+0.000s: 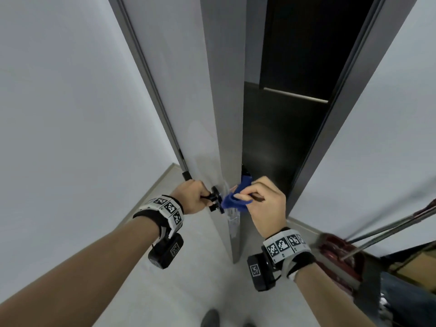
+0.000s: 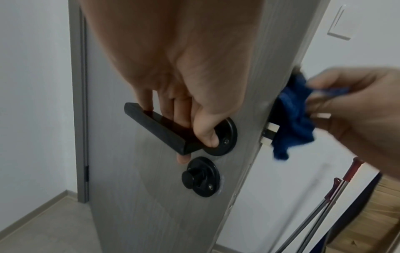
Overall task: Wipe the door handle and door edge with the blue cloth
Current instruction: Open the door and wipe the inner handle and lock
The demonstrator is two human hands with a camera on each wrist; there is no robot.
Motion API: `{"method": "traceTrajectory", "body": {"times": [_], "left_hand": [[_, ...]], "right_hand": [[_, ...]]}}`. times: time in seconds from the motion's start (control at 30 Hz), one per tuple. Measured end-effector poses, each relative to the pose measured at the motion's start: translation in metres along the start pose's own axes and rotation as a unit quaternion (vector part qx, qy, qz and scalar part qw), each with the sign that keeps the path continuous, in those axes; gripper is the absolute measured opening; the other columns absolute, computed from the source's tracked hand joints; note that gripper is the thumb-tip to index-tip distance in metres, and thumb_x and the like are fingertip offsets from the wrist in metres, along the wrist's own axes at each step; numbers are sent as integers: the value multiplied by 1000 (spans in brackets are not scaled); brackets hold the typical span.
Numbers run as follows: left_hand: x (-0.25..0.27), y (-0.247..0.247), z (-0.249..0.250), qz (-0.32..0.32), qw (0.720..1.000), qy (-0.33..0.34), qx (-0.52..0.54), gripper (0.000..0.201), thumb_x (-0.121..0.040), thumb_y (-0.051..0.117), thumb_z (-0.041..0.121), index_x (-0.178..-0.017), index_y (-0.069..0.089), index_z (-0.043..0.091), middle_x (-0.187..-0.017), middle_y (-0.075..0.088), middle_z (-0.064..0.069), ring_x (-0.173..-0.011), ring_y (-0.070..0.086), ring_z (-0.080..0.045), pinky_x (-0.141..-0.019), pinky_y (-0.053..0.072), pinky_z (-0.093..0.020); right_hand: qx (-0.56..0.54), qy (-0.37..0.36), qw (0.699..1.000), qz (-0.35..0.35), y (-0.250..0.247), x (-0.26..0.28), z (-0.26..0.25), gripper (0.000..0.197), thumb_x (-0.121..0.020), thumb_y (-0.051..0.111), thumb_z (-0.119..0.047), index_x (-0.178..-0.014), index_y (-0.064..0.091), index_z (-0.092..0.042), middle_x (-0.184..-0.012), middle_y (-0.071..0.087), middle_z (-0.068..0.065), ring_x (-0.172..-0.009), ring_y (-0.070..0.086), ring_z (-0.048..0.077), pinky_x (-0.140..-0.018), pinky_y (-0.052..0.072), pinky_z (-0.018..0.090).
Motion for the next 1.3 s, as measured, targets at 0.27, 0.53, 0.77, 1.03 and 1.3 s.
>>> {"method": "traceTrajectory", "body": {"times": [0.27,0.53,0.77,1.03,1.3], "left_hand": [[2,0,-2,9,1000,-10,3,26,-89,66,26,-72,68,6,-71,67,-16,-75,62,-35,-64,35,-26],[-4,2,6,15,1000,18,-4,18,-91,64,28,-93,79,17,-72,70,-8,-70,57,-29,-69,33,-25],[-11,-3,22,13,1000,16,-15,25,-92,62,24,-74,69,9,-55,46,4,-69,52,-30,-75,38,-31],[-27,-1,25,14,999,42,-17,21,-92,63,29,-86,77,14,-64,56,-2,-69,51,-28,-73,33,-26],[-43,1,33,-9,999,33,6,41,-90,65,24,-52,51,14,-56,50,-6,-57,47,-24,-60,37,-26]], "right_hand": [[-9,-62,996,68,5,-32,-53,15,-79,81,1,-73,67,0,-91,54,13,-80,61,14,-71,49,21],[14,91,996,18,18,14,10,21,-82,79,-9,-73,60,-9,-95,51,0,-78,64,13,-64,56,41],[-7,-37,992,116,1,-28,-38,18,-80,81,-3,-72,65,2,-92,55,12,-75,60,9,-65,51,22],[36,77,994,65,5,8,22,22,-78,82,-7,-69,62,-6,-88,56,2,-73,60,7,-61,51,25],[148,59,986,52,-1,9,35,22,-86,77,-19,-74,60,-10,-91,55,-2,-67,58,13,-57,51,33]]}}
Point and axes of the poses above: each hand's wrist, its own x-axis away from the middle knuckle, its own y-axis out of the palm, z = x × y, the point moved 1 cm from there along -x, towards the middle knuckle
